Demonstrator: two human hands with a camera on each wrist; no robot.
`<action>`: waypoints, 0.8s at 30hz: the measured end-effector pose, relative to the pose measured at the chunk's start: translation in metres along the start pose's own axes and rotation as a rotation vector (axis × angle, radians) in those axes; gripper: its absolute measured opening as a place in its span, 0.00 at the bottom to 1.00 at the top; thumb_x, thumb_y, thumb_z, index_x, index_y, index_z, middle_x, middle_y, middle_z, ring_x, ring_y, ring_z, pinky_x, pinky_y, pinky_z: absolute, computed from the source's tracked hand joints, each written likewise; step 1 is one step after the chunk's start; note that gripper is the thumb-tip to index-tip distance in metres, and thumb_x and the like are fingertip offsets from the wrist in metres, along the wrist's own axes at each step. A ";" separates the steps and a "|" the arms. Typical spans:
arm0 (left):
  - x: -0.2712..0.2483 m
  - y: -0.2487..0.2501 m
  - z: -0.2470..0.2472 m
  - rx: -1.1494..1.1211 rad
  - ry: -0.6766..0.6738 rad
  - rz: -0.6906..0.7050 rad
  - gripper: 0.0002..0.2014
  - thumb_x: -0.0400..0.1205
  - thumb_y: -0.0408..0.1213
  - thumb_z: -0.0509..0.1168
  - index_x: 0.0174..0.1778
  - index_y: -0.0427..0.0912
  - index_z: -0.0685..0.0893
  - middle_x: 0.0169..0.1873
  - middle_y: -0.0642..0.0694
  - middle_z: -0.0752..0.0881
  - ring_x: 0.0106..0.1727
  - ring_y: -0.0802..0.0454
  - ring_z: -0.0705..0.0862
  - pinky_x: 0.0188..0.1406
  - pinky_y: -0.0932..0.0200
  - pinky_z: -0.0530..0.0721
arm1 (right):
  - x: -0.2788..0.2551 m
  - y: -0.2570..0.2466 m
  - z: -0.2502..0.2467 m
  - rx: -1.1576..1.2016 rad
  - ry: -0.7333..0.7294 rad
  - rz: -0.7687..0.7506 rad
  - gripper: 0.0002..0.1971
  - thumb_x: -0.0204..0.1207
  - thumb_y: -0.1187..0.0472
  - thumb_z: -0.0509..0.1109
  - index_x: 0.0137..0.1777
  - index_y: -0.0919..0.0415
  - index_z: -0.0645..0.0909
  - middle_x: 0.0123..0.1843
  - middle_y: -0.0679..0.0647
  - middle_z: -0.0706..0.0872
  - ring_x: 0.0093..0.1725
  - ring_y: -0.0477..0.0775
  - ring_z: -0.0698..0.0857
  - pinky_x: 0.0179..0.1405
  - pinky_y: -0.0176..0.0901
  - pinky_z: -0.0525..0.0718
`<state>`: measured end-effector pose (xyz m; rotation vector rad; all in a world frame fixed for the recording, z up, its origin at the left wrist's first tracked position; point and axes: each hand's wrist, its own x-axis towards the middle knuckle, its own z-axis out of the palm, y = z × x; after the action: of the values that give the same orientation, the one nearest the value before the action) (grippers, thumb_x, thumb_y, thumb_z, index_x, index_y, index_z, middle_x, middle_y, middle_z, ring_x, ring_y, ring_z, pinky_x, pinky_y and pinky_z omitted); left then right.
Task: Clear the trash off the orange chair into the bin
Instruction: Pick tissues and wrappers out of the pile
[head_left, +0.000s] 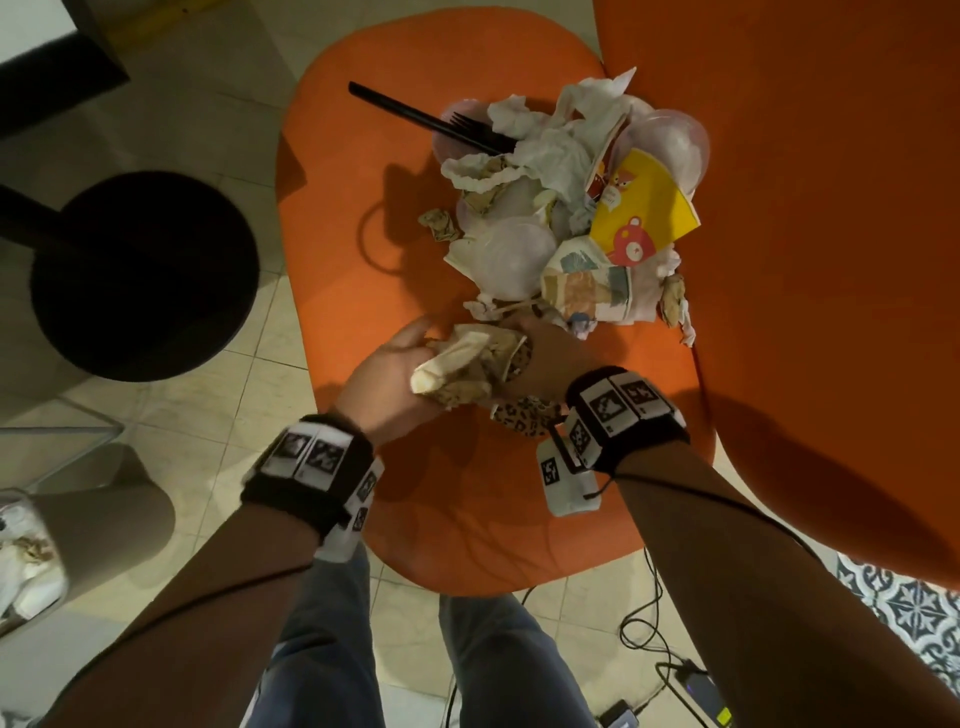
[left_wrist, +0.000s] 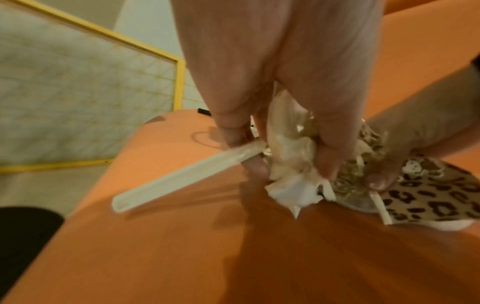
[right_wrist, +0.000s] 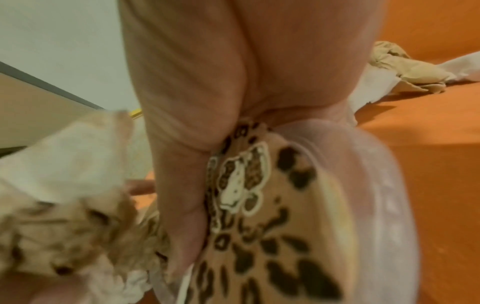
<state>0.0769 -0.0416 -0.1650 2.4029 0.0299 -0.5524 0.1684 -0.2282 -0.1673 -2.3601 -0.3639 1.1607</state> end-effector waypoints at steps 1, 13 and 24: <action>0.009 0.000 0.001 0.087 -0.081 0.029 0.24 0.72 0.50 0.66 0.62 0.45 0.83 0.71 0.44 0.76 0.77 0.49 0.68 0.72 0.54 0.73 | 0.000 0.001 0.000 -0.005 -0.003 0.013 0.40 0.63 0.55 0.83 0.74 0.55 0.68 0.70 0.57 0.76 0.69 0.59 0.76 0.60 0.43 0.74; 0.002 0.002 0.010 -0.064 -0.006 -0.082 0.28 0.63 0.53 0.61 0.55 0.41 0.85 0.60 0.44 0.81 0.59 0.45 0.81 0.57 0.52 0.80 | -0.032 0.037 0.012 0.610 0.241 0.087 0.41 0.60 0.68 0.84 0.74 0.56 0.72 0.62 0.51 0.81 0.64 0.55 0.79 0.61 0.50 0.78; -0.022 -0.007 -0.007 -0.739 0.301 -0.329 0.18 0.68 0.34 0.78 0.54 0.45 0.87 0.48 0.53 0.90 0.50 0.60 0.87 0.49 0.65 0.80 | -0.059 0.006 0.001 0.779 0.299 -0.031 0.38 0.63 0.66 0.83 0.73 0.54 0.73 0.64 0.51 0.83 0.61 0.51 0.83 0.53 0.40 0.86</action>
<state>0.0586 -0.0293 -0.1555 1.7318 0.6534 -0.2474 0.1321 -0.2592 -0.1315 -1.7756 0.1428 0.7253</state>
